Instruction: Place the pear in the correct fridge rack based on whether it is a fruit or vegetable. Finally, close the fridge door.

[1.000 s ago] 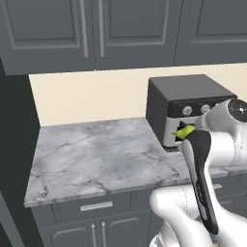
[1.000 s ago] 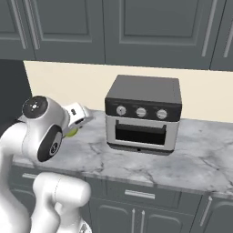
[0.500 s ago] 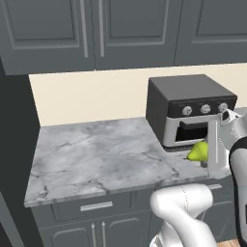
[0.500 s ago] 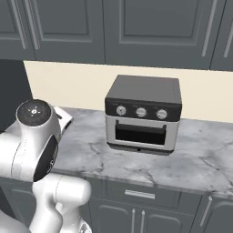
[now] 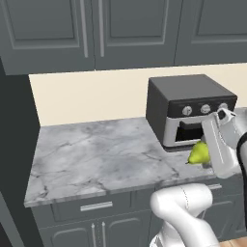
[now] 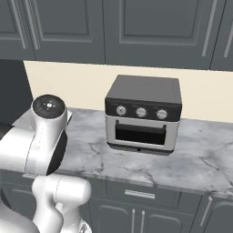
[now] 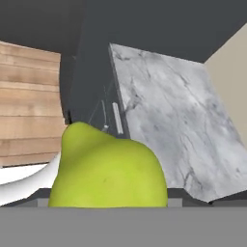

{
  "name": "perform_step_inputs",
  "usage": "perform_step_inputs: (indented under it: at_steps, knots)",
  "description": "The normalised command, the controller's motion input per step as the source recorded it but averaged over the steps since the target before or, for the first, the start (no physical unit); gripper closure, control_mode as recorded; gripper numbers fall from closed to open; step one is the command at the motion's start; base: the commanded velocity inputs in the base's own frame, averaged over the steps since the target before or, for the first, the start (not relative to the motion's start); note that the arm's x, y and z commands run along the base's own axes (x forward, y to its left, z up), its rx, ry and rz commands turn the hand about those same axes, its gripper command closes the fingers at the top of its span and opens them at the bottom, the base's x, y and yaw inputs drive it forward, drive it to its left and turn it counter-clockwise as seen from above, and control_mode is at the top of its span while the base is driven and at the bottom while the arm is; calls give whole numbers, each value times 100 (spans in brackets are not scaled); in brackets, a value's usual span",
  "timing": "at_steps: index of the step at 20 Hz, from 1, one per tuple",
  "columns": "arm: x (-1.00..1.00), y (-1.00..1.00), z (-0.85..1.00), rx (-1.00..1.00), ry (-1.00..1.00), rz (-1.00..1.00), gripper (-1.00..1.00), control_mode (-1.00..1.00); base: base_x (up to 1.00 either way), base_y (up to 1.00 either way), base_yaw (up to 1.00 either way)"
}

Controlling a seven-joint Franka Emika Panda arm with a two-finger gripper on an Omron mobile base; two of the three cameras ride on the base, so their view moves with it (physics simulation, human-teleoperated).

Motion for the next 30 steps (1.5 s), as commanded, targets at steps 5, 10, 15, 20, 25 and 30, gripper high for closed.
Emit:
perform_step_inputs:
  at_steps: [5,10,15,20,25,30]
  knots:
    - [72,1,-1,0,0,-19,100,-100,0,0,0]
    - [50,3,-4,0,0,-23,100,-100,0,0,0]
    - [33,22,0,0,0,-14,100,-100,0,0,0]
    - [6,2,0,0,0,-2,100,100,-12,0,0]
    - [0,0,0,0,0,0,100,100,-81,-1,14]
    - [0,0,0,0,0,0,100,100,-94,-16,24]
